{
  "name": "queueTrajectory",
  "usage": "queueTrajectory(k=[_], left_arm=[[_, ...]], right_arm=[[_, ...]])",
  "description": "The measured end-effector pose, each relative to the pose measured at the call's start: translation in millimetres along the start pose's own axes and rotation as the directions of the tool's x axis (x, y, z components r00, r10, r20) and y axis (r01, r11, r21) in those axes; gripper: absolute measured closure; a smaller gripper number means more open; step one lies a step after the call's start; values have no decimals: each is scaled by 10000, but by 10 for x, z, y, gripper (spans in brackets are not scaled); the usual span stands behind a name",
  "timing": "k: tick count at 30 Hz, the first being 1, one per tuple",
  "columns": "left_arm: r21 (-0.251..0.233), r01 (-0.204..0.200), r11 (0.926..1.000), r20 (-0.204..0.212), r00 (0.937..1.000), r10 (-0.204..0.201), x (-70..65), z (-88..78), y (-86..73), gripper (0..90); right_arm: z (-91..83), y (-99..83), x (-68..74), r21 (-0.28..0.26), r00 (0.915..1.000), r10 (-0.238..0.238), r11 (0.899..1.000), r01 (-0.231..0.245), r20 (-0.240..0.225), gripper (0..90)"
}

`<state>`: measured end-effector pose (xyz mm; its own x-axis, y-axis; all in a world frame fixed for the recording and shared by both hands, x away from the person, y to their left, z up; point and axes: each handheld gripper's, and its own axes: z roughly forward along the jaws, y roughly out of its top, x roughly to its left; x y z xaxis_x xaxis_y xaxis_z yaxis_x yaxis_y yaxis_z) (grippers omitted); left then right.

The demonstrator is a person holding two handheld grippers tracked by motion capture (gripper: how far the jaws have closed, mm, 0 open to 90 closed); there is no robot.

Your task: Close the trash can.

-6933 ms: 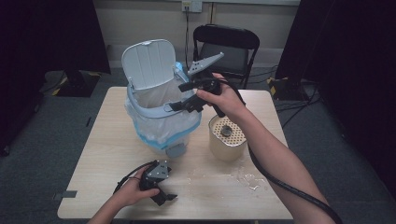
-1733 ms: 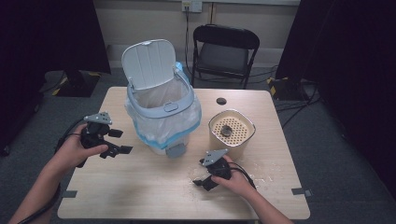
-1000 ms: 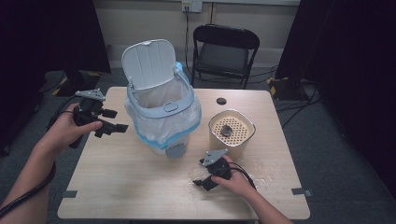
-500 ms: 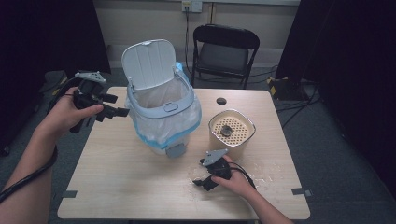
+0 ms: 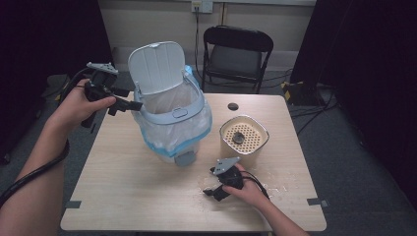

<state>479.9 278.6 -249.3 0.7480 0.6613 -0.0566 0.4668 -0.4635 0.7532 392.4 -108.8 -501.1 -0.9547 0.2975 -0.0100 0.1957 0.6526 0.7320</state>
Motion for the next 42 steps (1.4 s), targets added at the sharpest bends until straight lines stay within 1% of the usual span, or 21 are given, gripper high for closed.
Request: queueTrajectory(k=[6, 7, 10, 14, 17, 19, 25, 28, 29, 30, 32, 34, 35, 37, 38, 40, 41, 42], left_arm=[[-40, -4, 10000, -60, 10000, 4, 14, 45, 91, 176], [-48, -56, 10000, -24, 10000, 56, 22, 48, 100, 176], [-39, -34, 10000, -90, 10000, 33, 43, 65, 124, 176], [-82, -21, 10000, -234, 9997, 19, 83, 93, 149, 175], [-204, 28, 9998, -285, 9996, -34, 101, 99, 168, 171], [-261, -62, 9996, -366, 9993, 52, 127, 104, 209, 172], [-314, -96, 9995, -581, 9983, 78, 153, 127, 309, 172], [-544, -186, 9983, -413, 9990, 163, 135, 139, 372, 173], [-554, -135, 9984, -380, 9992, 114, 125, 142, 384, 177], [-510, -176, 9985, -389, 9991, 156, 118, 147, 396, 158], [-460, -126, 9989, -465, 9989, 104, 100, 154, 404, 153], [-464, -95, 9989, -355, 9993, 78, 94, 141, 402, 153], [-541, -51, 9985, -285, 9996, 35, 83, 137, 399, 154], [-442, -315, 9985, -231, 9993, 305, 54, 119, 399, 156], [-362, -508, 9981, -240, 9985, 500, 33, 114, 399, 157], [-189, -907, 9957, -196, 9957, 903, -14, 104, 404, 157], [-142, -1029, 9946, -177, 9946, 1026, -30, 96, 405, 155], [-205, -1203, 9925, -147, 9927, 1200, -53, 79, 411, 153]], right_arm=[[0, 0, 1, -2, 10000, 4, 10000, -4, -2, 130], [0, 0, 1, 2, 10000, 10, 10000, -10, -2, 130], [0, 0, 0, 1, 10000, 1, 10000, -1, -2, 130], [-1, 0, 3, 23, 10000, 32, 10000, -32, -18, 130], [-1, 0, 3, 16, 10000, 26, 10000, -26, -19, 130], [-2, 0, 1, 18, 10000, 3, 10000, -3, -22, 130], [-1, 0, 2, 10, 10000, 26, 10000, -26, -19, 130], [-1, 0, 1, 14, 10000, 1, 10000, -1, -18, 130], [-1, 0, 1, 15, 10000, -2, 10000, 2, -20, 130], [-2, 0, 0, 16, 10000, -1, 10000, 1, -18, 130], [-2, 0, 1, 18, 10000, 0, 10000, 0, -22, 130], [-2, 0, 0, 15, 10000, -4, 10000, 4, -19, 130], [-1, 0, 0, 14, 10000, -5, 10000, 5, -21, 130], [-1, 0, 1, 16, 10000, -1, 10000, 1, -19, 130], [-1, 0, 0, 15, 10000, -4, 10000, 4, -19, 130], [-1, 0, 0, 15, 10000, 0, 10000, 0, -23, 130], [-1, 0, 0, 17, 10000, 1, 10000, -1, -22, 130], [-1, 0, 0, 16, 10000, 0, 10000, 0, -22, 130]])
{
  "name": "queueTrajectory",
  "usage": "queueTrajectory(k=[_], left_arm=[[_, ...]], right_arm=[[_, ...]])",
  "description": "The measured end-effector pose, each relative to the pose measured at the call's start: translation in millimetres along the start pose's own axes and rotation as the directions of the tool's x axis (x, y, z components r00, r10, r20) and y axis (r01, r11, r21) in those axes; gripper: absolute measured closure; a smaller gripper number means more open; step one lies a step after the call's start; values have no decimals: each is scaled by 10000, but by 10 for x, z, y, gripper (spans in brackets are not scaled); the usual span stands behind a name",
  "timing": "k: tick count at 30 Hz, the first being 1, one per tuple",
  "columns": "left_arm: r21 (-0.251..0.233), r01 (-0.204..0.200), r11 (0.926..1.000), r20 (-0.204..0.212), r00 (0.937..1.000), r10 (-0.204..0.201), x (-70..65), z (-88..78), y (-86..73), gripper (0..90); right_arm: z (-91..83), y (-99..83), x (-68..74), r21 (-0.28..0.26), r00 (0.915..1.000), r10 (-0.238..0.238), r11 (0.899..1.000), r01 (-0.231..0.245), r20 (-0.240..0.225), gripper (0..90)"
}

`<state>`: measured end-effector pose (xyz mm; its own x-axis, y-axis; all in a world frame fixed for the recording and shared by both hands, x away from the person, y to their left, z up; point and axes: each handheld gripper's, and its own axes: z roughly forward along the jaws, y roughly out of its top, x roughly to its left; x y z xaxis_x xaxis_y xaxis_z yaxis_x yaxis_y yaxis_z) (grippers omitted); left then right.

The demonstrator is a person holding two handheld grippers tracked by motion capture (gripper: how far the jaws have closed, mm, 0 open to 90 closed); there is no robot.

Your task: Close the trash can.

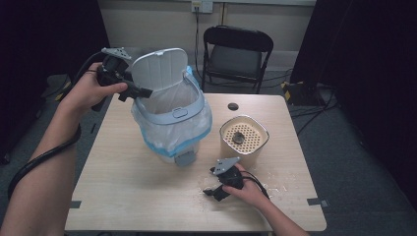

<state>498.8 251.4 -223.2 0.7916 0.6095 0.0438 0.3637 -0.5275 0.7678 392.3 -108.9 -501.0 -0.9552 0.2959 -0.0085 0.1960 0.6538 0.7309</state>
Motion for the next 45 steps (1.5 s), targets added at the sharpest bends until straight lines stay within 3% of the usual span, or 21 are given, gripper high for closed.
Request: queueTrajectory(k=[3, 5, 11, 16, 22, 27, 31, 34, 38, 41, 45], left_arm=[[-253, -171, 9995, 160, 9997, 175, -50, -47, 20, 152], [-249, -510, 9984, 326, 9981, 518, -95, -79, 38, 152], [-105, -857, 9963, 737, 9935, 863, -221, -99, 78, 152], [-50, -964, 9953, 1080, 9895, 964, -300, -90, 57, 150], [14, -1014, 9948, 1194, 9877, 1006, -351, -106, 48, 161], [155, -1159, 9931, 1443, 9831, 1125, -393, -123, 45, 321], [96, -845, 9964, 1482, 9855, 822, -408, -115, 61, 418], [39, -839, 9965, 1481, 9855, 824, -398, -101, 65, 474], [15, -468, 9989, 1617, 9858, 459, -374, -40, 60, 577], [-25, -66, 10000, 1788, 9839, 69, -379, 12, 64, 588], [89, 122, 9999, 1926, 9812, -137, -391, 79, 78, 608]], right_arm=[[0, 0, 0, 2, 10000, 4, 10000, -4, -2, 130], [1, 0, 1, -5, 10000, 22, 10000, -22, 1, 130], [1, 0, 0, -5, 10000, 9, 10000, -9, -10, 130], [1, 0, 1, -1, 10000, 15, 10000, -15, -1, 130], [1, 0, 1, -1, 10000, 21, 10000, -21, 0, 130], [0, 0, 0, 1, 10000, 12, 10000, -12, -2, 130], [1, 0, 0, -4, 10000, 6, 10000, -6, -6, 130], [0, 0, 1, 1, 10000, 15, 10000, -15, -1, 130], [1, 0, 1, -4, 10000, 12, 10000, -12, 0, 130], [1, 0, 1, -6, 10000, 9, 10000, -9, -9, 130], [1, 1, 2, -1, 10000, 26, 10000, -26, 0, 130]])
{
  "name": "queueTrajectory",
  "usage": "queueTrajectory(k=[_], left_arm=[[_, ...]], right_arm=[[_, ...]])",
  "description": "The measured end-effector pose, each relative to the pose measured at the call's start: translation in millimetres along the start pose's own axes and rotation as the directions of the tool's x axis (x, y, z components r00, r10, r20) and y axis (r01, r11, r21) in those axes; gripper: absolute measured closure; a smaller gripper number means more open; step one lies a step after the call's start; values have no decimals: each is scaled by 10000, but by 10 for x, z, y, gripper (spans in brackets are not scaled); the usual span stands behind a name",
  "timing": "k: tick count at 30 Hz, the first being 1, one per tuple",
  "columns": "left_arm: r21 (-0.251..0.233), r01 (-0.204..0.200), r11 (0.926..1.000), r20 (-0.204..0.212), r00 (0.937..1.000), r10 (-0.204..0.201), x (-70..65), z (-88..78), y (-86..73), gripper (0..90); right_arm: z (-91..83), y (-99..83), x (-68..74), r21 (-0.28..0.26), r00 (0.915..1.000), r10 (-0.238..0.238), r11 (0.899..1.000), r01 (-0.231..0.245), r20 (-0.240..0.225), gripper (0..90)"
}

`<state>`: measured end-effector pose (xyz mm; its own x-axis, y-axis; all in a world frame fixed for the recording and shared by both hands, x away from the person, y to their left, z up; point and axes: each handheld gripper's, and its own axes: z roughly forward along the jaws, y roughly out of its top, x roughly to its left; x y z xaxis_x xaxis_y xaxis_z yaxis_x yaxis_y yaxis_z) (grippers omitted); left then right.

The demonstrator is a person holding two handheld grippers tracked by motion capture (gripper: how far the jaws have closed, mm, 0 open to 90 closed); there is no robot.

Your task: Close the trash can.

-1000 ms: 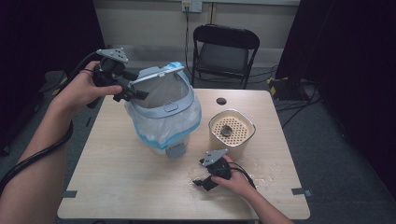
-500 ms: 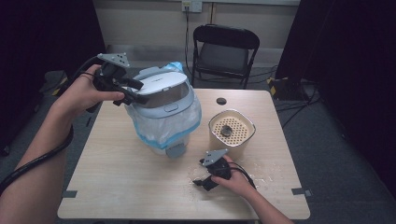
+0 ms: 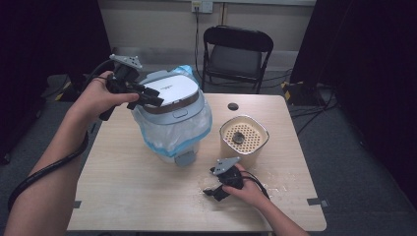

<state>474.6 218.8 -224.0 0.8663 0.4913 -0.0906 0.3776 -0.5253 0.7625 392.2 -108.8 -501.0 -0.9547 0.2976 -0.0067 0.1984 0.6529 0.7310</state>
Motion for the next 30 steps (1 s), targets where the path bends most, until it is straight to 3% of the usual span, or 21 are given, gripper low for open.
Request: queueTrajectory(k=[3, 4, 12, 18, 26, 29, 30], left_arm=[[-48, 169, 9998, 108, 9998, -169, 12, 43, 5, 623], [68, 126, 9999, -146, 9998, -125, 17, 74, 6, 645], [0, 250, 9997, -459, 9986, -250, 67, 226, -11, 667], [-14, -87, 10000, -1270, 9919, 84, 52, 294, 34, 666], [-430, 99, 9990, -1523, 9882, -163, 52, 353, 30, 693], [-459, 34, 9989, -1604, 9870, -108, 43, 375, 35, 704], [-190, -255, 9995, -1735, 9846, 218, 39, 387, 27, 715]], right_arm=[[0, 0, 0, -3, 10000, -4, 10000, 4, 2, 130], [0, 0, 0, -2, 10000, -5, 10000, 5, 0, 130], [0, -1, -2, 1, 10000, -29, 10000, 29, -2, 130], [0, 0, 0, -6, 10000, -3, 10000, 3, 0, 130], [0, 0, 0, -3, 10000, -11, 10000, 11, 2, 130], [0, 0, -1, -1, 10000, -14, 10000, 14, 0, 130], [0, 0, 0, -1, 10000, -12, 10000, 12, 3, 130]])
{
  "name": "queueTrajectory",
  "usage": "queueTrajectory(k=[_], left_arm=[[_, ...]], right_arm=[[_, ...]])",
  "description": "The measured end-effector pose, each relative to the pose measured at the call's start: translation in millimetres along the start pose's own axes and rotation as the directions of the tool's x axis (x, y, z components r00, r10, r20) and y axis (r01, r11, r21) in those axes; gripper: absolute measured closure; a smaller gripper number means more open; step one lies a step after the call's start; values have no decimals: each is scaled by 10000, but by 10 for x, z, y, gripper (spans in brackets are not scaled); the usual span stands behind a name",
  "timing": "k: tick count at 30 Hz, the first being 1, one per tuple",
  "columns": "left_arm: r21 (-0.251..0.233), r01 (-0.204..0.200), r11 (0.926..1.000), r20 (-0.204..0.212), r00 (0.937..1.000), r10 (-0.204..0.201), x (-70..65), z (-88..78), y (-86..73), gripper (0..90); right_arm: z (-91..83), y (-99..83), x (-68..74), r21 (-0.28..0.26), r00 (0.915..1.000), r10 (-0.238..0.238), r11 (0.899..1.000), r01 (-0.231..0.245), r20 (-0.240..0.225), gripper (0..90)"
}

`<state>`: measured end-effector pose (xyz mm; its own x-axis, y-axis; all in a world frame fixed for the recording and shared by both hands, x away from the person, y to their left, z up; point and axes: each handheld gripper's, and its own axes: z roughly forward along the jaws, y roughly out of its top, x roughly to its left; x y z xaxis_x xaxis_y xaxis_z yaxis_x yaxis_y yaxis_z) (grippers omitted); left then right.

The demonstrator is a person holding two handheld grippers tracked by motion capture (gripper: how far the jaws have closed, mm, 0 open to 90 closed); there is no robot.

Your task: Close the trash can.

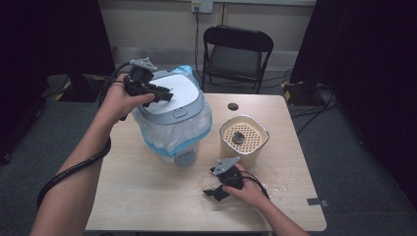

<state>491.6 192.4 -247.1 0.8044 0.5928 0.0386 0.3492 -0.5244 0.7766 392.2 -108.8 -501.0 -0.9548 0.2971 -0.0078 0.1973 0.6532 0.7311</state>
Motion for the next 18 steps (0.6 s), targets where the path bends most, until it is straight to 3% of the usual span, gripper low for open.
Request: queueTrajectory(k=[6, 11, 12, 14, 18], left_arm=[[-596, 158, 9981, -21, 9999, -160, -52, 54, -25, 743], [-240, -107, 9997, 36, 9999, 108, -79, 40, 16, 727], [31, -132, 9999, -60, 9999, 132, -93, 34, 42, 626], [157, 32, 9999, -128, 9999, -30, -100, 24, 48, 541], [431, -79, 9990, -333, 9994, 94, -94, -19, 29, 359]], right_arm=[[0, -1, -1, 7, 10000, -13, 10000, 13, -2, 130], [0, 0, 0, 3, 10000, 2, 10000, -2, -2, 130], [0, 0, 1, 2, 10000, 6, 10000, -6, 0, 130], [-1, 0, -1, 9, 10000, -13, 10000, 13, -3, 130], [0, 0, 0, 0, 10000, 6, 10000, -6, 6, 130]])
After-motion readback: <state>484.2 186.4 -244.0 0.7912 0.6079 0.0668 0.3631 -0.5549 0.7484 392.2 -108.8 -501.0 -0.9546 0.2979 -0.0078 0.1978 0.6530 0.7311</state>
